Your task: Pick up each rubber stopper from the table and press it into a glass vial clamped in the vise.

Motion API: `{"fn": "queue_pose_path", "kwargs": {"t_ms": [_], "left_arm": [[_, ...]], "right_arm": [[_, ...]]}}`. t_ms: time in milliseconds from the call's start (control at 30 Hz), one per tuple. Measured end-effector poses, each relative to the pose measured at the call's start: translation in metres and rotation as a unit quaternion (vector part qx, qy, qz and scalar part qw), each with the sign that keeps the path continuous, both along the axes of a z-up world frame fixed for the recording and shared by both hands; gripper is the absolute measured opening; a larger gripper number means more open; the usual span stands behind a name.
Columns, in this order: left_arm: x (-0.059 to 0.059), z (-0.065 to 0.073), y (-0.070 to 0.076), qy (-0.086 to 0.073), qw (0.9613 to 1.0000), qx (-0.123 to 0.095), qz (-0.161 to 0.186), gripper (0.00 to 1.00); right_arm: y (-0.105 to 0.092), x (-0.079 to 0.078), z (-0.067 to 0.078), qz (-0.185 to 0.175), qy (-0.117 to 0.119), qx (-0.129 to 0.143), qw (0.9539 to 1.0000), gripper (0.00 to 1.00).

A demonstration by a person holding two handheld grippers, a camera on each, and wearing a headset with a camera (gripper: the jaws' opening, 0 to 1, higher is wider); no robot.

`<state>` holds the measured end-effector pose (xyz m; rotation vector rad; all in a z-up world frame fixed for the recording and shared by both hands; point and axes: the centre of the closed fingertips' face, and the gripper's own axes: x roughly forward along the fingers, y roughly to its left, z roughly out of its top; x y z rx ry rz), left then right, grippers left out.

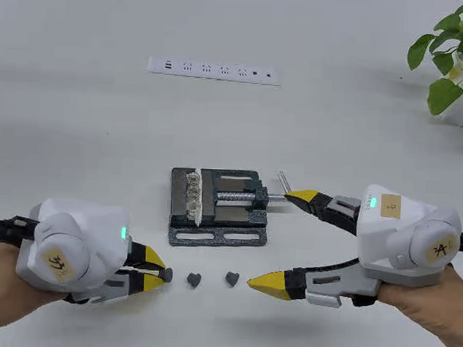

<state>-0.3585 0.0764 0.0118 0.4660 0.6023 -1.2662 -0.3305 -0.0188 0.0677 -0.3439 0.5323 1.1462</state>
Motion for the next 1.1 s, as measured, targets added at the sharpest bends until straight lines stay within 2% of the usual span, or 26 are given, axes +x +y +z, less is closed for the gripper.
{"fn": "queue_pose_path", "kwargs": {"t_ms": [67, 100, 200, 333, 433, 500, 567, 700, 867, 1100], "left_arm": [[0.004, 0.017, -0.005, 0.001, 0.9994, -0.025, 0.024, 0.04], [0.005, 0.028, -0.009, 0.002, 0.9983, -0.045, 0.036, 0.04], [0.009, 0.048, -0.014, 0.009, 0.9947, -0.078, 0.065, 0.04], [0.010, 0.070, -0.022, 0.015, 0.9914, -0.101, 0.082, 0.04], [0.012, 0.082, -0.024, 0.022, 0.9885, -0.116, 0.094, 0.04], [0.011, 0.089, -0.027, 0.024, 0.9876, -0.121, 0.096, 0.04], [0.010, 0.095, -0.029, 0.029, 0.9866, -0.126, 0.099, 0.04], [0.007, 0.104, -0.034, 0.037, 0.9859, -0.128, 0.101, 0.04], [0.002, 0.112, -0.040, 0.050, 0.9848, -0.130, 0.104, 0.03], [-0.001, 0.117, -0.044, 0.063, 0.9846, -0.127, 0.102, 0.03]], "right_arm": [[0.002, 0.001, 0.006, -0.002, 0.007, 0.007, 0.9999, 0.78], [0.004, 0.002, 0.011, 0.000, 0.003, 0.014, 0.9999, 0.77], [0.009, 0.004, 0.024, 0.001, 0.001, 0.031, 0.9995, 0.76], [0.015, 0.004, 0.039, 0.014, -0.005, 0.039, 0.9991, 0.73], [0.020, 0.003, 0.049, 0.024, 0.007, 0.040, 0.9989, 0.67], [0.022, 0.002, 0.056, 0.029, 0.009, 0.043, 0.9986, 0.64], [0.025, 0.000, 0.061, 0.032, 0.027, 0.044, 0.9982, 0.60], [0.032, -0.005, 0.071, 0.052, 0.030, 0.046, 0.9972, 0.55], [0.040, -0.016, 0.075, 0.087, 0.033, 0.033, 0.9951, 0.46], [0.050, -0.030, 0.078, 0.125, 0.048, 0.032, 0.9905, 0.30]]}}
